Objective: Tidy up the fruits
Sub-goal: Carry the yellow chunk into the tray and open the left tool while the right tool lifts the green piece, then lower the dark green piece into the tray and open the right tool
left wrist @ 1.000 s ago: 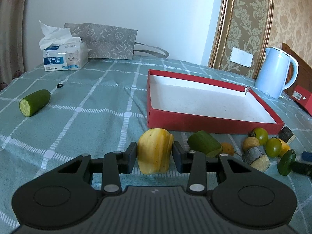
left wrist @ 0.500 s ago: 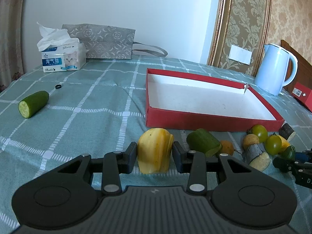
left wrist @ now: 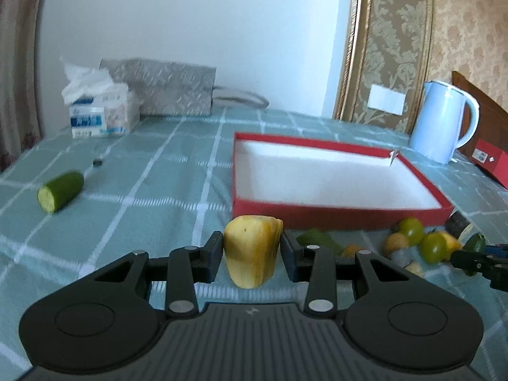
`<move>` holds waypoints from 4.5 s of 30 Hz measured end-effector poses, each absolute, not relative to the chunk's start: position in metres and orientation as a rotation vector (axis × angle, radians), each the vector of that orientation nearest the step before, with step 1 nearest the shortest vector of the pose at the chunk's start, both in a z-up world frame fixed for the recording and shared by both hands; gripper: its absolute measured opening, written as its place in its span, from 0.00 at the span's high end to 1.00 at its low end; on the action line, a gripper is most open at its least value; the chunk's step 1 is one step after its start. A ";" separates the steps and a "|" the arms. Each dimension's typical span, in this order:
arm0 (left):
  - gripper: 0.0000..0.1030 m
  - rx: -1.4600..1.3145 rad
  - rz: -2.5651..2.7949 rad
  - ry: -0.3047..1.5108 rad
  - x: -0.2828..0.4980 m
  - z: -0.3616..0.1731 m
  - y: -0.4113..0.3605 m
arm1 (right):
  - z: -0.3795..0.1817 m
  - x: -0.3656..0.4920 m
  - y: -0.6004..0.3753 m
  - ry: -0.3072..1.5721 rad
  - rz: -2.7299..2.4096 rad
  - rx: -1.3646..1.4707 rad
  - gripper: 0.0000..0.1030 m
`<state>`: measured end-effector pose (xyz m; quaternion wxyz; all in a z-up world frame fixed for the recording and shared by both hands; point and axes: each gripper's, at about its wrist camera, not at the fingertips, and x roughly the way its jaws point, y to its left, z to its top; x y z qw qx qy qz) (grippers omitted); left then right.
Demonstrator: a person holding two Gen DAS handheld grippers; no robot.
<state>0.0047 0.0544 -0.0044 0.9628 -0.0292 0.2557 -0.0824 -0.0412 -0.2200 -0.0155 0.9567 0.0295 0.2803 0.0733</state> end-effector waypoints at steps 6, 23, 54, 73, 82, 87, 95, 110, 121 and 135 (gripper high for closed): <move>0.63 -0.017 -0.195 0.486 0.023 0.015 0.033 | -0.011 -0.034 -0.224 0.544 0.135 0.079 0.71; 0.63 -0.039 -0.179 0.494 0.074 0.026 0.021 | 0.007 0.045 -0.214 0.522 0.095 0.027 0.71; 0.65 0.113 -0.407 0.662 0.055 -0.022 0.053 | -0.005 0.039 -0.208 0.546 0.139 0.049 0.71; 0.66 0.086 -0.305 0.543 0.096 0.032 0.019 | -0.002 0.034 -0.212 0.505 0.117 0.061 0.71; 0.64 0.108 -0.245 0.687 0.166 -0.006 -0.021 | -0.007 0.040 -0.211 0.522 0.103 0.042 0.71; 0.28 0.127 -0.192 0.633 0.161 -0.004 -0.021 | -0.008 0.041 -0.211 0.524 0.099 0.039 0.71; 0.13 -0.027 -0.043 0.455 0.102 0.020 0.028 | -0.008 0.040 -0.209 0.519 0.085 0.031 0.71; 0.07 -0.241 -0.023 0.533 0.055 -0.010 0.096 | 0.004 0.068 -0.195 0.536 0.079 0.004 0.71; 0.07 -0.200 -0.033 0.520 0.053 -0.011 0.089 | -0.017 0.150 -0.181 0.718 0.017 -0.005 0.71; 0.07 -0.132 -0.032 0.522 0.050 -0.013 0.077 | 0.009 0.073 -0.195 0.556 0.055 -0.018 0.25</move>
